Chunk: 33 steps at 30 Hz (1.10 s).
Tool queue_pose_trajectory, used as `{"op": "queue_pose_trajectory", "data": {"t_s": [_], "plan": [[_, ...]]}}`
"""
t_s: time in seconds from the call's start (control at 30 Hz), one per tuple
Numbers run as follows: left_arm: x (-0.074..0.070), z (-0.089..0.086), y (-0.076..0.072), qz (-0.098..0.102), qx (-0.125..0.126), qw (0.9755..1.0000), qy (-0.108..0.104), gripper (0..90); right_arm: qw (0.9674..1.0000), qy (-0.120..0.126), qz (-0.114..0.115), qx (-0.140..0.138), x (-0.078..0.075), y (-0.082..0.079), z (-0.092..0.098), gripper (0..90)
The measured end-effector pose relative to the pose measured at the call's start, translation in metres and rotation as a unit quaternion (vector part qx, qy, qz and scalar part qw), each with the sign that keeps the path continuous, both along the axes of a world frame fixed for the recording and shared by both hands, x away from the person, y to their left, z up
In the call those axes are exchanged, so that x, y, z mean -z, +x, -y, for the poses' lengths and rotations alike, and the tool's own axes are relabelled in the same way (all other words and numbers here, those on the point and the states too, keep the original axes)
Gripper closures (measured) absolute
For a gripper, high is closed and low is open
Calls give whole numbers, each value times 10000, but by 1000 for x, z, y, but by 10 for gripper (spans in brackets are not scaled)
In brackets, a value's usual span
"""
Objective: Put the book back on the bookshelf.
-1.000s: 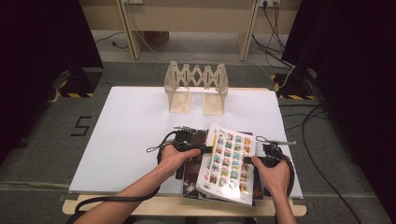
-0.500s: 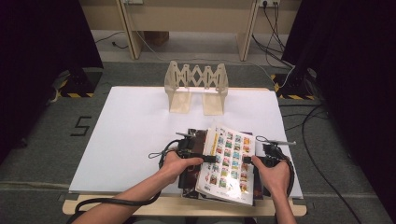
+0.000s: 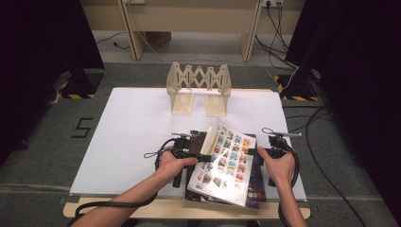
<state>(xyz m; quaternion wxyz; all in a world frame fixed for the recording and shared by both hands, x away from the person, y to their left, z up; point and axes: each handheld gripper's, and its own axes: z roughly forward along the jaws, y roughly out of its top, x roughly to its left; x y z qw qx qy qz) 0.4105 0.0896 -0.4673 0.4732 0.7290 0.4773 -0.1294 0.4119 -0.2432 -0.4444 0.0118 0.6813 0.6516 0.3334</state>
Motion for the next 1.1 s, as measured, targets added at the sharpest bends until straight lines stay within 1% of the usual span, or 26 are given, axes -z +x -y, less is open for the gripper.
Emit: {"op": "queue_pose_trajectory", "data": {"t_s": [0.13, 0.23, 0.33, 0.4, 0.47, 0.5, 0.57, 0.6, 0.63, 0.77, 0.83, 0.87, 1.0, 1.07, 1.1], "plan": [[3, -10, -1, 70, -23, 9999, 73, 721, 10000, 61, 47, 6, -2, 23, -1, 460], [4, -14, -1, 58, -2, 9999, 124, 716, 10000, 77, -16, -29, -2, 37, -4, 455], [6, -16, -1, 92, -2, 9998, 151, 712, 9999, 106, -7, -47, -1, 48, -7, 452], [7, -16, -1, 98, 4, 9998, 152, 709, 9998, 175, -20, -54, 1, 54, -10, 451], [8, -16, -2, 137, 10, 9998, 174, 707, 9998, 151, -46, -97, 3, 59, -12, 450], [8, -16, -2, 143, 13, 9997, 186, 706, 9998, 147, -98, -70, 4, 62, -13, 447], [8, -16, -1, 122, 12, 9997, 187, 705, 9997, 144, -149, -98, 7, 66, -14, 445], [9, -16, -1, 112, 8, 9998, 183, 705, 9997, 195, -118, -103, 8, 67, -13, 445], [9, -16, -1, 122, 10, 9997, 188, 704, 9996, 219, -142, -91, 8, 68, -13, 443], [10, -16, -1, 120, 19, 9997, 202, 702, 9991, 403, -122, -87, 10, 71, -12, 443], [10, -16, -1, 107, 12, 9997, 211, 702, 9984, 544, -141, -41, 12, 72, -11, 433], [10, -16, -1, 113, 9, 9997, 215, 702, 9982, 576, -181, 20, 12, 73, -11, 441], [10, -16, -1, 167, 32, 9996, 224, 698, 9982, 568, -187, -8, 11, 73, -12, 442], [11, -17, -2, 197, 35, 9995, 228, 697, 9972, 704, -229, 62, 13, 74, -10, 441], [12, -18, -3, 229, 14, 9996, 182, 697, 9967, 770, -240, 63, 13, 74, -9, 443]]}}
